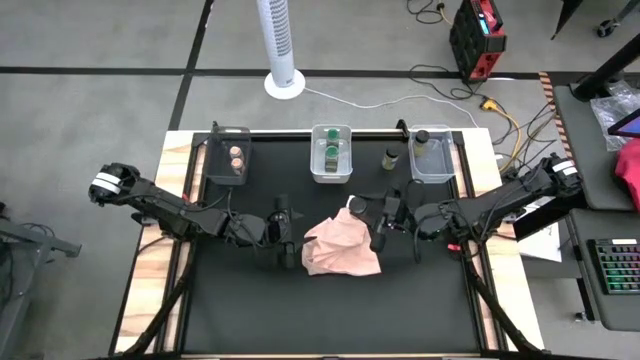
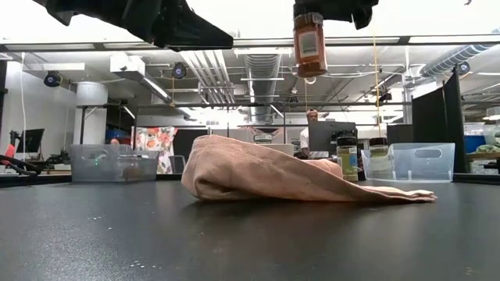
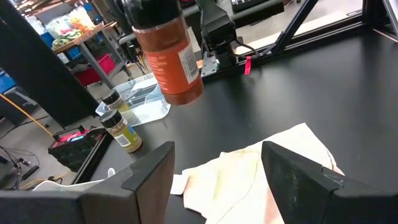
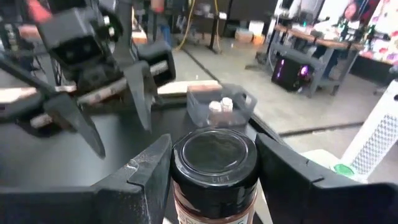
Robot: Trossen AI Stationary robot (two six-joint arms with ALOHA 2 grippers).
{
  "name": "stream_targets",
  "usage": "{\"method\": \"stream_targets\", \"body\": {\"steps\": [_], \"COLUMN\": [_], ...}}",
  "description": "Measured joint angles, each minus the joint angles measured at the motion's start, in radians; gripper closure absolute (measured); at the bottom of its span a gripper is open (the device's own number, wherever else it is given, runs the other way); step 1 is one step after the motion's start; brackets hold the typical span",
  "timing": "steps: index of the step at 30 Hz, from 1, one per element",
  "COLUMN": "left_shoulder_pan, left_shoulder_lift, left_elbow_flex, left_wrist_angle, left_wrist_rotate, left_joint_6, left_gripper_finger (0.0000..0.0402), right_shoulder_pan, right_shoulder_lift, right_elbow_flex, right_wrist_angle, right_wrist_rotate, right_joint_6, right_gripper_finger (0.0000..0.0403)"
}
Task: Sort spices by type
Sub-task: Put the black brown spice bottle into the transparent bin
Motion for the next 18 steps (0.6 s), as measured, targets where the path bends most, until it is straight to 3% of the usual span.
{"method": "stream_targets", "body": {"steps": [11, 18], "left_shoulder_pan": [0.0, -0.001], "left_shoulder_lift": [0.0, 0.0], "left_elbow_flex": [0.0, 0.0], "left_wrist_angle": [-0.001, -0.001], "left_wrist_rotate": [0.0, 0.0], "left_joint_6": [-0.003, -0.01], "left_gripper_finger": [0.0177, 0.0177], "right_shoulder_pan": [0.0, 0.0], "right_shoulder_lift": [0.001, 0.018], "right_elbow_flex": [-0.048, -0.139], "right_wrist_angle": [0.112, 0.357], "right_wrist_rotate": [-0.001, 0.078], "right_joint_6": [-0.022, 0.011], "right_gripper_finger": [0.0212, 0.0212]}}
